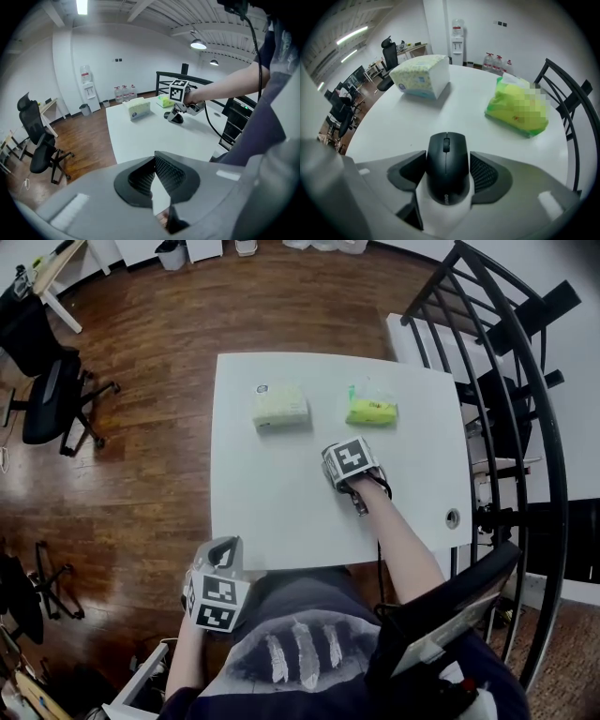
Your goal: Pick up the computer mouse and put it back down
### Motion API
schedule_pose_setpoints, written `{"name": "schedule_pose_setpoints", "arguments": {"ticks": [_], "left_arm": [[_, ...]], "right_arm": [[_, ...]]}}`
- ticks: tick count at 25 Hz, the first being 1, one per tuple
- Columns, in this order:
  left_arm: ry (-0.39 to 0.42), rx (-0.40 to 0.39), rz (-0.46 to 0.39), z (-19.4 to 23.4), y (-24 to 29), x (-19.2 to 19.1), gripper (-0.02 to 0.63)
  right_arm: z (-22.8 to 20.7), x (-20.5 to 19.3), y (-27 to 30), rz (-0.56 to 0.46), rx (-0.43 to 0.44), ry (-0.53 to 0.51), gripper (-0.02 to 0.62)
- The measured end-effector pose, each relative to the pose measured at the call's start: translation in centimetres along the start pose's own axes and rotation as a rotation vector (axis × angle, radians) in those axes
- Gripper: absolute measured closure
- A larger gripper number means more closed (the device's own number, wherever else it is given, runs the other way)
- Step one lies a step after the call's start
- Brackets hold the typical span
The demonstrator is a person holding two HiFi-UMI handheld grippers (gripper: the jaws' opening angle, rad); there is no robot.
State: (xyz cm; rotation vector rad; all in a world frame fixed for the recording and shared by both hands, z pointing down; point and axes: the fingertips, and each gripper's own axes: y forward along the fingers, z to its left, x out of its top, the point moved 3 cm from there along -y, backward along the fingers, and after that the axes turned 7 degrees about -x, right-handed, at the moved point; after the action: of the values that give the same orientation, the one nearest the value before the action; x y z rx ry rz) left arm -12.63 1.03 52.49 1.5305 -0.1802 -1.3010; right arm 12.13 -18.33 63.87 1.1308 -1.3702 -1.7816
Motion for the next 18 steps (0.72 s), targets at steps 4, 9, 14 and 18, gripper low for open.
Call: {"name": "schedule_pose_setpoints", "arguments": {"ticks": [4,9,14,18], "left_arm": [[0.005,-0.003,-0.010,0.2,-0.3,0.0,0.591],[0.014,-0.004,-0.033,0.1,-1.2,-0.1,0.589],[0.028,-0.007,-0.033,0.3,-2.1,-0.8,0.591],[0.059,-0.018,-0.039,0.1,-2.6,-1.3,0.591]], "right_arm": [[0.0,0.8,-1.6,-0.067,0.007,0.002,0.267],[-0.1,1.7,-6.4,-0.173,0.080,0.005,0.253],[1.8,2.6,-14.4,-0.368,0.207,-0.026,0.258],[4.3,2.2,-20.0,-0.535,0.276,-0.036,0.464]]}}
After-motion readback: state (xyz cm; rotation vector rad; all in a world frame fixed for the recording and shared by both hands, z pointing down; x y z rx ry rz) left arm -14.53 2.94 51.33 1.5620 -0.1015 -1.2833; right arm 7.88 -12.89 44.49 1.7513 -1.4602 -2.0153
